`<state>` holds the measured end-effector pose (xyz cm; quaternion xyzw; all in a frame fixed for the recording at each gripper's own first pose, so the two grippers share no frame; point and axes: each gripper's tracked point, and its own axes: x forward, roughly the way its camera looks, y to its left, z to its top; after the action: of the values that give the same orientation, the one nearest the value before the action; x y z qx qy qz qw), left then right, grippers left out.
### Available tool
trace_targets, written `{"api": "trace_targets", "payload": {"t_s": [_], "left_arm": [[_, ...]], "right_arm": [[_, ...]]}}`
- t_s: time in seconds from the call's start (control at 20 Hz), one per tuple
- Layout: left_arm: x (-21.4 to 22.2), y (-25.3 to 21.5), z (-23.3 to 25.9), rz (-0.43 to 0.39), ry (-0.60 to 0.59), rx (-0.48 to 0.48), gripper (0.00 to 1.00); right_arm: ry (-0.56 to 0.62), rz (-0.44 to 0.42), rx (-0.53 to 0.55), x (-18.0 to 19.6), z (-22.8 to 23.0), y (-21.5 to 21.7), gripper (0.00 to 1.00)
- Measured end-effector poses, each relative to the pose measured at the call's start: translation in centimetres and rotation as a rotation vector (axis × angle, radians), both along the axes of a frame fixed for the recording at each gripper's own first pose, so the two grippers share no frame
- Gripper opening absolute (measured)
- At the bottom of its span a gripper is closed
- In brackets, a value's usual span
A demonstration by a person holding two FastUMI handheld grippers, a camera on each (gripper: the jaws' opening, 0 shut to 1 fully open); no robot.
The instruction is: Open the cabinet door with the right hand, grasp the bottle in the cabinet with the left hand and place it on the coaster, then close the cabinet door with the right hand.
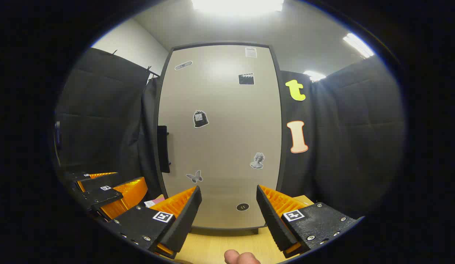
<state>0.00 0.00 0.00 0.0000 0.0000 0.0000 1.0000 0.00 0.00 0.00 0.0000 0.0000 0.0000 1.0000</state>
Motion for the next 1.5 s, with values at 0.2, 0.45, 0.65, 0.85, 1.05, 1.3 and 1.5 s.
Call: {"api": "trace_targets", "payload": {"t_s": [0.2, 0.45, 0.65, 0.85, 1.05, 1.3, 1.5], "left_arm": [[0.0, 0.2, 0.2, -0.002, -0.006, 0.016, 0.82], [-0.1, 0.2, 0.4, 0.0, -0.009, 0.023, 0.83], [-0.2, 0.3, 0.3, 0.008, -0.002, 0.027, 0.83], [-0.2, 0.2, 0.3, 0.008, -0.007, 0.036, 0.82], [-0.3, 0.2, 0.4, 0.001, -0.012, 0.034, 0.83], [-0.3, 0.2, 0.5, -0.007, -0.015, 0.031, 0.83], [-0.5, 0.9, 0.2, -0.008, -0.01, 0.032, 0.83]], "right_arm": [[-0.008, -0.005, 0.003, -0.5, 0.3, -0.2, 0.93], [-0.004, -0.002, -0.006, -0.9, 0.1, -0.2, 0.93], [-0.009, 0.008, -0.007, -1.2, 0.3, 0.0, 0.93], [-0.015, 0.01, -0.003, -1.1, 0.6, 0.0, 0.93], [-0.01, 0.009, 0.0, -0.9, 0.5, -0.1, 0.93], [-0.011, 0.009, -0.002, -0.7, 0.5, 0.2, 0.93], [-0.011, 0.009, -0.01, 0.1, 0.7, 0.7, 0.93]]}}
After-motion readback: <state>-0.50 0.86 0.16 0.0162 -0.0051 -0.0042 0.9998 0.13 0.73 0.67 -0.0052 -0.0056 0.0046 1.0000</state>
